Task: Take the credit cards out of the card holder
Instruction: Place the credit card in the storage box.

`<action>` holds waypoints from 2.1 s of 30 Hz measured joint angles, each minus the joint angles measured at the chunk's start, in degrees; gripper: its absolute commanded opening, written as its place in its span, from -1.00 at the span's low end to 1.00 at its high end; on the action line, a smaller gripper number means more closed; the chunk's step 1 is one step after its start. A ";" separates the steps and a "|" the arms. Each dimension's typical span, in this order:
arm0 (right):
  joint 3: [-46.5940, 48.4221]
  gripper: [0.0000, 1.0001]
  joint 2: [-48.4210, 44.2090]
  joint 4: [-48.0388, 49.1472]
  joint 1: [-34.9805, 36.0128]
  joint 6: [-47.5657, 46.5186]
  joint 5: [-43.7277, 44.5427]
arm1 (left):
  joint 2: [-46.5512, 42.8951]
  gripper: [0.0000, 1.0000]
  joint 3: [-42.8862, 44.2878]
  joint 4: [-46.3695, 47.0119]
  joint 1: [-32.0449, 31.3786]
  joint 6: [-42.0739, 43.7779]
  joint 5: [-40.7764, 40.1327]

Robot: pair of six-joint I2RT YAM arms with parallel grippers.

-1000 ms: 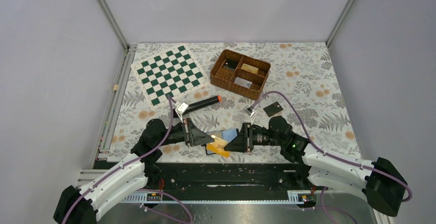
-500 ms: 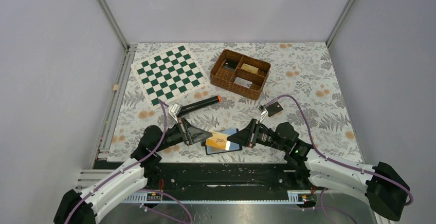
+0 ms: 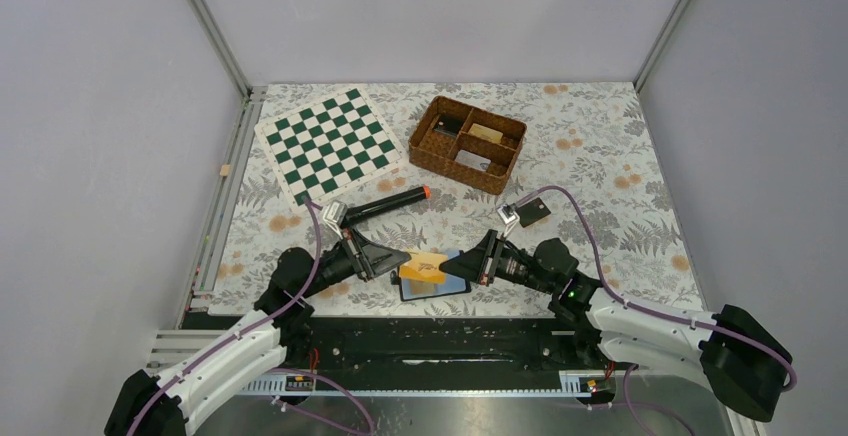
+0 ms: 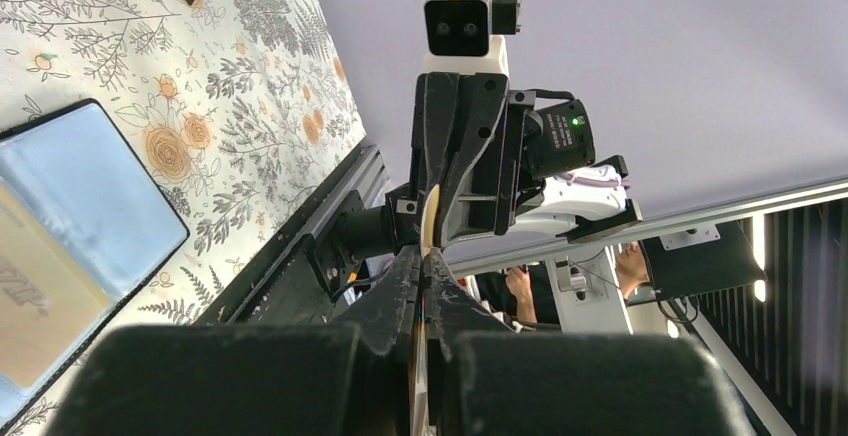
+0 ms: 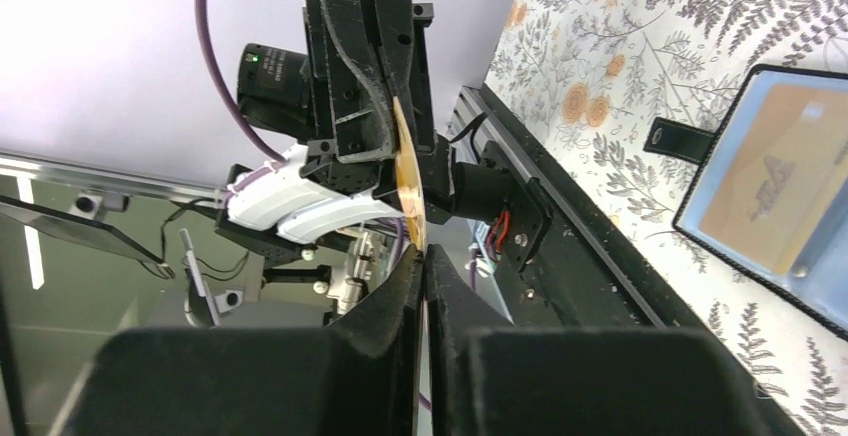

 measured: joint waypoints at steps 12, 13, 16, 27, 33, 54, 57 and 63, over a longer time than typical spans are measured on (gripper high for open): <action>4.74 -1.00 -3.58 -11.37 -7.43 -2.78 -1.88 | -1.77 0.75 6.71 -18.88 -0.02 7.80 -4.72; 6.47 -1.00 -4.44 -14.32 -9.81 -3.91 -2.34 | -1.77 0.83 8.37 -21.29 -0.02 8.98 -5.44; 12.85 -1.00 -5.07 -21.59 -17.57 -7.54 -4.68 | -0.63 0.98 14.56 -29.86 -0.04 13.55 -7.89; 39.19 -1.00 20.33 -31.28 -40.96 -16.41 -13.90 | 15.21 0.98 37.88 -54.23 -0.04 32.26 -8.68; 54.01 -1.00 38.27 -36.46 -44.46 -19.76 -15.58 | 17.64 0.98 44.61 -62.45 -0.07 40.09 -12.55; 74.58 -1.00 63.30 -48.41 -46.38 -23.23 -12.59 | 24.92 0.98 48.89 -71.08 0.11 50.77 -27.41; 75.84 -1.00 65.09 -48.48 -46.42 -23.15 -11.28 | 24.98 0.98 48.89 -71.08 0.33 50.82 -27.80; 77.07 -1.00 67.12 -48.02 -46.49 -22.16 -9.68 | 24.63 0.98 48.89 -71.06 0.44 50.95 -28.39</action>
